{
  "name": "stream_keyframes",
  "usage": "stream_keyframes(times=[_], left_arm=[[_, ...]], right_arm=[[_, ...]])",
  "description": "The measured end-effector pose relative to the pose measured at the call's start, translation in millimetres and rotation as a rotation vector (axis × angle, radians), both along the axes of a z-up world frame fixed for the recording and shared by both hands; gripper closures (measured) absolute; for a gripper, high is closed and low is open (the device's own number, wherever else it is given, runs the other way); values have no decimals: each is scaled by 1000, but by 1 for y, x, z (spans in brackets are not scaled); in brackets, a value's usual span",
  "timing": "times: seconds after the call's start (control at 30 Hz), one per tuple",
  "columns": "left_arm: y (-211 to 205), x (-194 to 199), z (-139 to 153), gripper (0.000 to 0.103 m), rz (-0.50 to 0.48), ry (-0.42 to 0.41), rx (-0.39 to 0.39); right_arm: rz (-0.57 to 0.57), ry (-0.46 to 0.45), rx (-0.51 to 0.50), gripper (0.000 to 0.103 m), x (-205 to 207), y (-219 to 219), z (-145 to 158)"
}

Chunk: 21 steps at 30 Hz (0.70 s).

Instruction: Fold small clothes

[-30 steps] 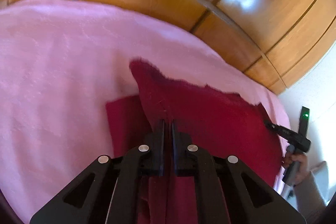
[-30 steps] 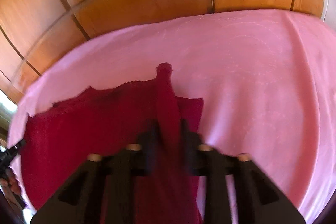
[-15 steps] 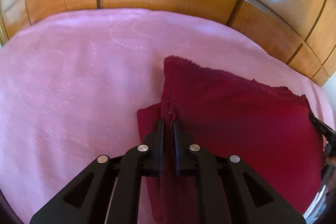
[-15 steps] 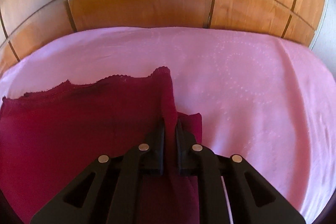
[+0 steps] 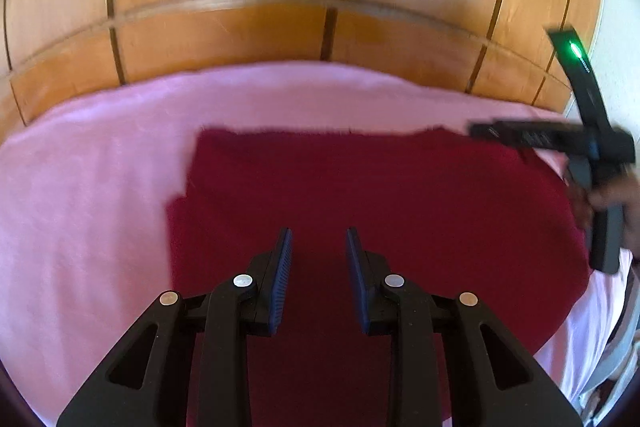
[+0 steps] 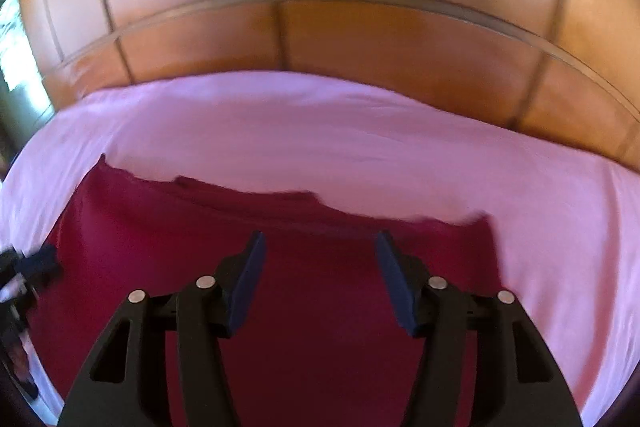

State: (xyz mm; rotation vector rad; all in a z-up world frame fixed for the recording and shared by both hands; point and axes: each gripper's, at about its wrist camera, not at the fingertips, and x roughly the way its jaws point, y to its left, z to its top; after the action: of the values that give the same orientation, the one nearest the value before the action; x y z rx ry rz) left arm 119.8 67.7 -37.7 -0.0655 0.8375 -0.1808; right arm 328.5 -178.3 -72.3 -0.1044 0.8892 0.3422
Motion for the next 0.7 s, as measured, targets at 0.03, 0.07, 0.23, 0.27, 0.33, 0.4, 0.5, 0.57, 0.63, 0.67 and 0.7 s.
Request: stream_keyframes(times=[0.03,0.07,0.23,0.27,0.33,0.4,0.5,0.57,0.63,0.67,0.7], left_arm=[[0,1,-6,75,3,13,-6],[3,0,-13,73,8,29,-19],[6,5,-22,73,52,45,-75],[5,6,-18,73,76,36,-69],[4,6,-10,73,104,-3,-49],[2,13,-14,71,120,14,-11],[4,17,-31,70,130,36,4],[3,14,-29,70,138,37,14],[5,16,-28,70,152,48,-1],[4,17,-27,70,157,52,-1],[3,15,-23,70,160,55,5]], right_arm=[[38,16,-17,53,8,14,-5],[75,49,-26,51,9,24,-12],[151,45,-148,97,21,60,-36],[116,2,-152,99,21,59,-28],[69,-45,-116,99,28,54,-16],[42,-21,-137,102,36,52,-23],[-7,29,-151,103,50,44,-46],[-20,28,-112,103,51,38,-44],[-31,16,-120,88,50,36,-39],[-54,-5,-126,77,44,32,-30],[-60,-27,-89,56,36,26,-21]])
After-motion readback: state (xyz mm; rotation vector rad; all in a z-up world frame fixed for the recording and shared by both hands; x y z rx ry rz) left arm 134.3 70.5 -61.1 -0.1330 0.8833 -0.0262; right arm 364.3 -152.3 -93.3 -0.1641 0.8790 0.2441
